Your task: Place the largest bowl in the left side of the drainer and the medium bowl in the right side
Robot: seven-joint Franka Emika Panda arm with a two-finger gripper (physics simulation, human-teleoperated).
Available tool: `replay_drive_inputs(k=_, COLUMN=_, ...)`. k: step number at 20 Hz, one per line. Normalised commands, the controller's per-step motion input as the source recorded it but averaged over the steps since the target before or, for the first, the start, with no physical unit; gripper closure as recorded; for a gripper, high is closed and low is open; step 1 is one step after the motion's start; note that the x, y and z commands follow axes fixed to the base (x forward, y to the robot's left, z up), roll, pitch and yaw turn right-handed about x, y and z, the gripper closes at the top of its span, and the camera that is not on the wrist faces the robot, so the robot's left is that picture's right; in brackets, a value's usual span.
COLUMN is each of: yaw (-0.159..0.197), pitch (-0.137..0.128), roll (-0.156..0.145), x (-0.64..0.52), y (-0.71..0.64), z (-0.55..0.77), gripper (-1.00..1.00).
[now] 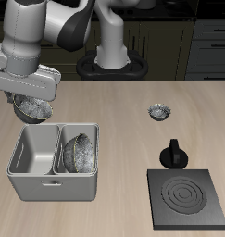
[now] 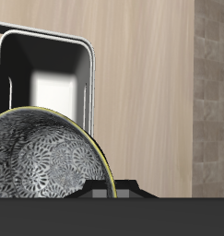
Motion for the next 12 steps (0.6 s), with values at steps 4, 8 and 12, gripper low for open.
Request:
replay_drive_inputs(k=4, yaw=-0.008, pitch=0.033, roll=-0.029, x=0.15, y=-0.08, z=-0.33, gripper=1.00)
replay_drive_inputs(k=8, yaw=0.013, pitch=0.028, roll=-0.003, x=0.08, y=0.03, z=-0.29, gripper=1.00)
replay_drive_inputs(k=12, yaw=-0.007, pitch=0.030, roll=0.002, x=0.06, y=-0.04, z=-0.28, gripper=1.00)
